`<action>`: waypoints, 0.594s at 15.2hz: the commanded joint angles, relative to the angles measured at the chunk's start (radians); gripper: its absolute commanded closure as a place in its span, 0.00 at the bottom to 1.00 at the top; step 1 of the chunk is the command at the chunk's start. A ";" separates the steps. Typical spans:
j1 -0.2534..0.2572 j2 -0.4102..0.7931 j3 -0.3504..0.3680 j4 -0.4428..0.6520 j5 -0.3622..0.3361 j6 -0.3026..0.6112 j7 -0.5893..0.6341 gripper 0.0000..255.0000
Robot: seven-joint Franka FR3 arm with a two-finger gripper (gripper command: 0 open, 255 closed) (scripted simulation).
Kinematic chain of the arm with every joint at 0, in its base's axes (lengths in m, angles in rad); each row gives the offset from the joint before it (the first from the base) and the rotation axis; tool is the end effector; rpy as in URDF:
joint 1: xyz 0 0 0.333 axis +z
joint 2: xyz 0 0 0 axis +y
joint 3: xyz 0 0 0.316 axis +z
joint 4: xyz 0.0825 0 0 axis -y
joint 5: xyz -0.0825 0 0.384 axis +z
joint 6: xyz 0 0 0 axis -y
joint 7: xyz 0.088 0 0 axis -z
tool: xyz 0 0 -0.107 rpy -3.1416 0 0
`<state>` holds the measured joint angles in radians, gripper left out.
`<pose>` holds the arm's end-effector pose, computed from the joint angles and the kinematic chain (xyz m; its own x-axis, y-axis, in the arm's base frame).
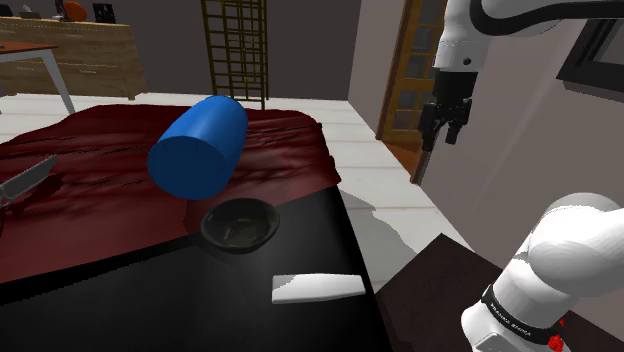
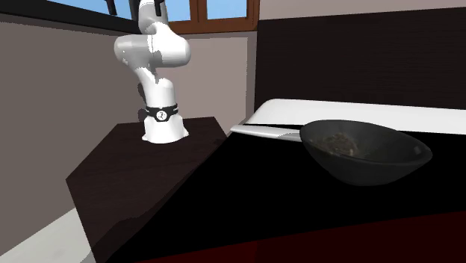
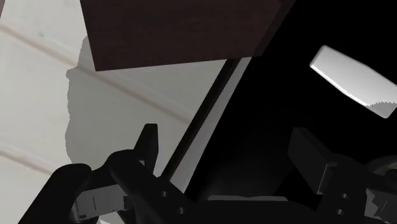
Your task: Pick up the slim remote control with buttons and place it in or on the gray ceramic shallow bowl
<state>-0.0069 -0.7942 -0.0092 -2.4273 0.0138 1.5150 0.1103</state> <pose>0.2956 -0.0039 0.5551 0.9854 -0.1217 -0.1194 -0.1234 -0.9923 -0.0072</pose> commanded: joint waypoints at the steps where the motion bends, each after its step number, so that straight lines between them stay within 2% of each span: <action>1: 0.000 0.000 0.000 0.000 0.000 0.000 0.000 0.00; 9: 0.131 0.116 0.074 -0.104 0.050 0.251 -0.114 0.00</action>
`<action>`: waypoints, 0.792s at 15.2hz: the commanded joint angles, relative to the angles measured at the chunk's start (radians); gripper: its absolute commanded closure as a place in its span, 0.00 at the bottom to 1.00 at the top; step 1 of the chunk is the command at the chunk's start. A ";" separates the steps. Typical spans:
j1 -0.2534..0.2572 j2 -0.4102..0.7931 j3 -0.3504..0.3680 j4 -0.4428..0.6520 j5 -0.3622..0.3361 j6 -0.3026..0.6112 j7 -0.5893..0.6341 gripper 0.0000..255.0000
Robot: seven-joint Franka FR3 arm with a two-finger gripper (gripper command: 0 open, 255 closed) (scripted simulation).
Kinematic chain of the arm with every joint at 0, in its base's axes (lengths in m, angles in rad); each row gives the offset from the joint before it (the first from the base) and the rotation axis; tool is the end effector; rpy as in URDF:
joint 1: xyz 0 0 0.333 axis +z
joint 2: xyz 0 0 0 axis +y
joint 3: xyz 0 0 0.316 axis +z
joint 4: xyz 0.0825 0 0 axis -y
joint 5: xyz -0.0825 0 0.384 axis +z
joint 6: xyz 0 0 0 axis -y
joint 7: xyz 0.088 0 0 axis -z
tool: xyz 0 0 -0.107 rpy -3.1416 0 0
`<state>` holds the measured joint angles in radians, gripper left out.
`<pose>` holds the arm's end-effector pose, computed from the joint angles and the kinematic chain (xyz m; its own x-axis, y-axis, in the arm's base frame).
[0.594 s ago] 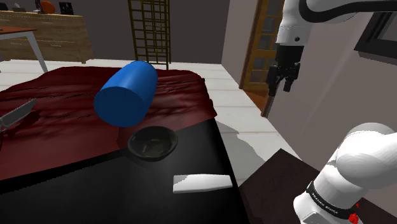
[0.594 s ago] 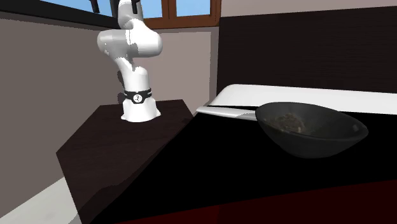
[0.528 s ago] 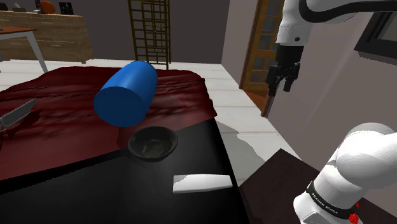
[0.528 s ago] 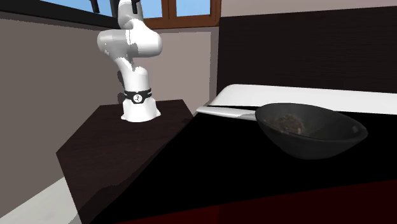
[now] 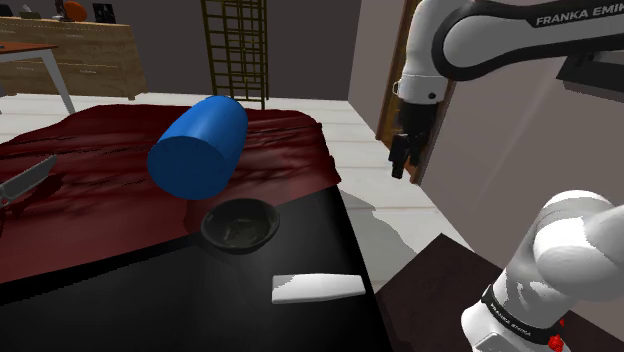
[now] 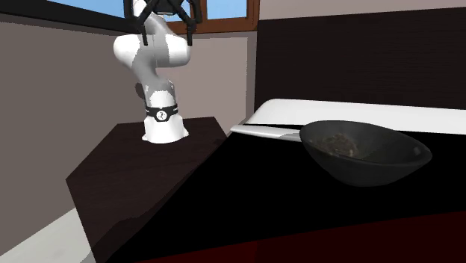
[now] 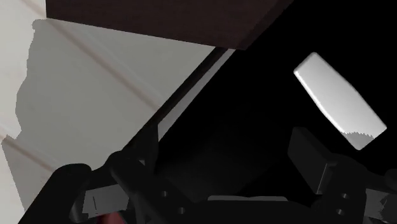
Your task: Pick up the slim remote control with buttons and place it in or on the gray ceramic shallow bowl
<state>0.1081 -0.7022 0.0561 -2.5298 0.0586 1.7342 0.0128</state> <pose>0.3236 0.0606 0.4946 0.9878 0.1242 -0.0942 0.1229 -0.9922 -0.0192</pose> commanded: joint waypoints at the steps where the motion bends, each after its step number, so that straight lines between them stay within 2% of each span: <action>1: 0.033 0.042 0.019 -0.011 0.012 0.063 -0.030 0.00; 12: 0.203 0.276 0.143 -0.071 0.063 0.405 -0.178 0.00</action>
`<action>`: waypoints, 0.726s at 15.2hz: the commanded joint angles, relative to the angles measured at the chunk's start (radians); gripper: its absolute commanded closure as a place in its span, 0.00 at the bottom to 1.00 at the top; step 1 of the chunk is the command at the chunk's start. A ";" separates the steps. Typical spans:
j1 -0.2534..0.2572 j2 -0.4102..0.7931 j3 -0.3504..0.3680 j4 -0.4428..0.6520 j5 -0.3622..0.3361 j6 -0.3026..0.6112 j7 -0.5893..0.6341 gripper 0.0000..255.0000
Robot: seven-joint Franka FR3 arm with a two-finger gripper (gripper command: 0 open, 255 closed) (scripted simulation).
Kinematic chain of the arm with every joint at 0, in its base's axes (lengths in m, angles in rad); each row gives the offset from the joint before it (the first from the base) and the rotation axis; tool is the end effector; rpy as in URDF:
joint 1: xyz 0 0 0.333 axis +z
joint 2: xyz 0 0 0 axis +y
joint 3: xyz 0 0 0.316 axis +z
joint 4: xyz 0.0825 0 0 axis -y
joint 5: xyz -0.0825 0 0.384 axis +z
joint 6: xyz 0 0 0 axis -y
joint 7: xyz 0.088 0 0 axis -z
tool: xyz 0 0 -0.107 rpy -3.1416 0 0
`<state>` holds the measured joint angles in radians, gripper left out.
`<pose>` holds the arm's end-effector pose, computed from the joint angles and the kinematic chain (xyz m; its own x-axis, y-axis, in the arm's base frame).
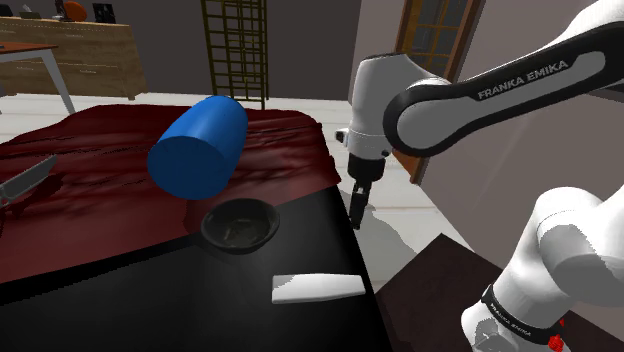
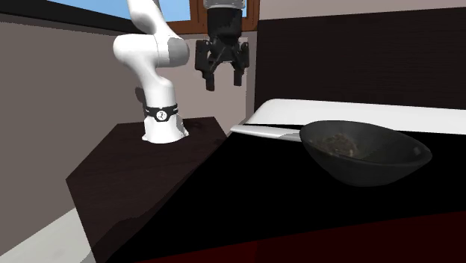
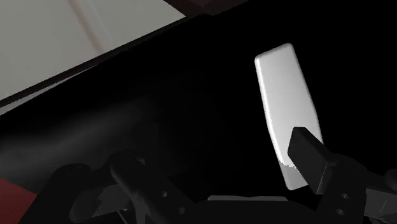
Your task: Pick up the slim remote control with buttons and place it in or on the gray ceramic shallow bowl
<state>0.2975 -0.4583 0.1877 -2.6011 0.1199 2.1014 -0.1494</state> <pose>0.3396 0.1836 0.4007 0.8512 0.5231 -0.0431 0.5225 -0.8523 -0.0245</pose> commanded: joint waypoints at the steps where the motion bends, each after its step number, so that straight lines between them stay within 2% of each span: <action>1: 0.027 0.056 0.023 -0.001 0.004 0.068 -0.028 0.00; 6: 0.092 0.183 0.087 -0.002 0.002 0.218 -0.082 0.00; 11: 0.146 0.316 0.153 0.010 -0.030 0.360 -0.117 0.00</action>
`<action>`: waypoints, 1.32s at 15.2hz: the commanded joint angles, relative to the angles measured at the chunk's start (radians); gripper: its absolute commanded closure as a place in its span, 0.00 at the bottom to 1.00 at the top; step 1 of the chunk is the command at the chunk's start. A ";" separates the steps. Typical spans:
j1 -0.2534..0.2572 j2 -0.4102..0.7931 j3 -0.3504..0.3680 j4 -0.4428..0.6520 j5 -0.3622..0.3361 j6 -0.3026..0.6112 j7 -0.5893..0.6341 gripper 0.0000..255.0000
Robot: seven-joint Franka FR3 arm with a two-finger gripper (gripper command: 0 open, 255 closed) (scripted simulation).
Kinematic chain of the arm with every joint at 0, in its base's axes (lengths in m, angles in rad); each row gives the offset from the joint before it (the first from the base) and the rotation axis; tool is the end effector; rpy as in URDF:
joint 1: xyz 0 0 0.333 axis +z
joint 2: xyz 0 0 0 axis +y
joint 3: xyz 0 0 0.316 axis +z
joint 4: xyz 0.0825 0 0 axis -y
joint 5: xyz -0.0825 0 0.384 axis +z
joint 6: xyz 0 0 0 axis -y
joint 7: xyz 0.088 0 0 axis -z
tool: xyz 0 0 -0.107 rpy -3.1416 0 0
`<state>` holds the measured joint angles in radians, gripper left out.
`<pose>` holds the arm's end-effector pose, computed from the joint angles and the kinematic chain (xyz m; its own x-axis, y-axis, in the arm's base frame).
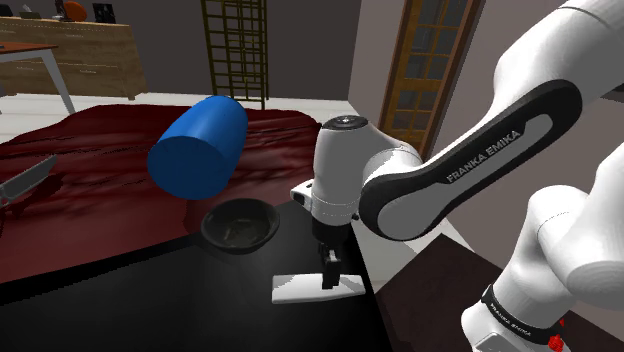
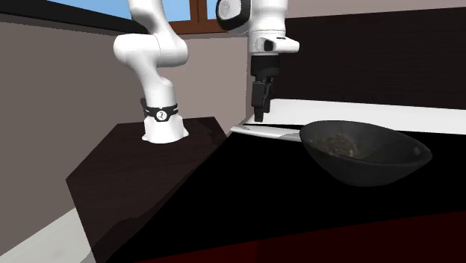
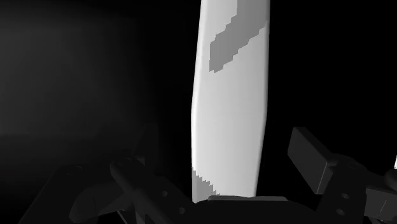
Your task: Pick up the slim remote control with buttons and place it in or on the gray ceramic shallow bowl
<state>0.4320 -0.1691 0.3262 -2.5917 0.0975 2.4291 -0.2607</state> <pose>0.3152 0.2949 0.3136 0.5892 0.8080 0.0019 0.8079 -0.5892 -0.0095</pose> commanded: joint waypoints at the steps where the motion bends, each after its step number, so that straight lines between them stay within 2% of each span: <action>1: 0.011 0.040 0.016 -0.003 -0.012 0.048 -0.001 0.00; 8: 0.003 0.130 0.022 -0.021 -0.055 0.153 0.030 0.00; 16: 0.003 0.130 0.022 -0.021 -0.055 0.153 0.030 0.00; 17: 0.003 0.130 0.022 -0.021 -0.055 0.153 0.030 1.00; 20: 0.003 0.130 0.022 -0.021 -0.055 0.153 0.030 1.00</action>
<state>0.4348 -0.0390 0.3484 -2.6131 0.0425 2.5819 -0.2305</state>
